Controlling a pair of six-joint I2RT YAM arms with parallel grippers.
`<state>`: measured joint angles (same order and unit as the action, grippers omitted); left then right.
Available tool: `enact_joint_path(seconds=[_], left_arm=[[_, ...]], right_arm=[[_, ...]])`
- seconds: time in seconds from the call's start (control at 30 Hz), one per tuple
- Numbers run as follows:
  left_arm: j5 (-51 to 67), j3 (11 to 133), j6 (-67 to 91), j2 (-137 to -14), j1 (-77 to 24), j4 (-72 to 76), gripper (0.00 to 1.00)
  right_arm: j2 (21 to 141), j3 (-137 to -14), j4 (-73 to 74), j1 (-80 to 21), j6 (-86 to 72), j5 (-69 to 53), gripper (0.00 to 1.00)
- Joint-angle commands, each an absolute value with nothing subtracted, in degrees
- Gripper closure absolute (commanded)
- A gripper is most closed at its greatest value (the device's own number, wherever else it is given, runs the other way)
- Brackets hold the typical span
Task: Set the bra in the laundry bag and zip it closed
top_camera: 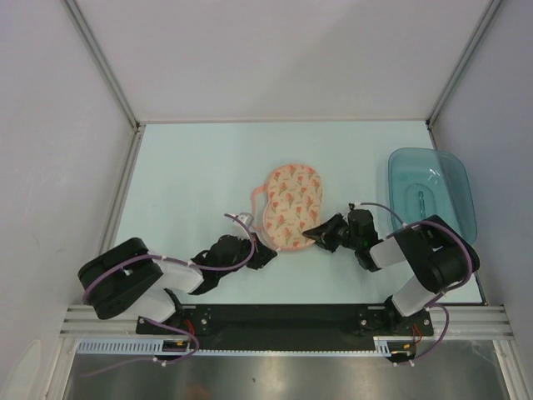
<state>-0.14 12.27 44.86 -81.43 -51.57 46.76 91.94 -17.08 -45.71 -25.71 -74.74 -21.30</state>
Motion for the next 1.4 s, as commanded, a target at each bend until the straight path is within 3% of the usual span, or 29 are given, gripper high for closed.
enact_joint_path(seconds=[0.0,0.13,0.2,0.23,0.27,0.33,0.37,0.47,0.57,0.87,1.17,1.27,1.37], left_arm=[[-1.9,11.8,41.1,-78.7,-49.4,40.2,1.0],[2.7,10.9,39.4,-78.0,-49.2,41.0,1.0],[4.4,10.9,40.2,-78.0,-49.4,42.6,1.0],[4.9,10.8,40.9,-78.0,-49.5,43.1,1.0],[6.2,10.8,41.5,-78.1,-49.6,44.5,1.0],[6.8,10.8,43.1,-78.0,-50.1,45.6,1.0],[6.9,10.9,44.0,-78.0,-50.3,46.0,1.0],[6.9,11.4,44.8,-78.0,-50.6,46.3,1.0],[7.8,12.1,45.4,-78.3,-50.6,46.7,1.0],[9.3,14.2,46.6,-78.1,-51.9,48.0,1.0],[9.4,15.4,47.5,-79.0,-54.5,50.1,1.0],[9.0,15.7,47.5,-79.5,-55.8,50.5,1.0],[8.1,15.2,48.2,-79.9,-56.2,50.4,1.0]], right_arm=[[92.3,-21.5,-42.9,-20.1,-65.9,-31.7,0.94],[93.7,-28.9,-29.7,-19.6,-55.0,-36.6,0.91],[93.8,-31.8,-25.1,-20.0,-52.1,-36.0,0.83],[93.7,-33.3,-22.4,-20.0,-50.9,-34.3,0.77],[93.0,-33.6,-21.8,-20.0,-50.9,-33.5,0.63],[91.6,-33.8,-19.8,-20.1,-51.2,-30.0,0.5],[89.7,-33.4,-19.0,-20.4,-51.7,-28.5,0.38],[83.9,-29.2,-18.2,-21.5,-55.3,-22.2,0.2],[77.0,-23.0,-20.4,-25.4,-60.7,-14.4,0.13],[67.1,-10.7,-31.4,-38.3,-72.5,-0.1,0.11],[79.5,-10.7,-47.8,-39.9,-74.3,-1.7,0.21],[83.0,-9.8,-52.4,-40.3,-75.2,-1.3,0.31],[84.8,-8.5,-55.1,-39.5,-75.4,-1.6,0.51]])
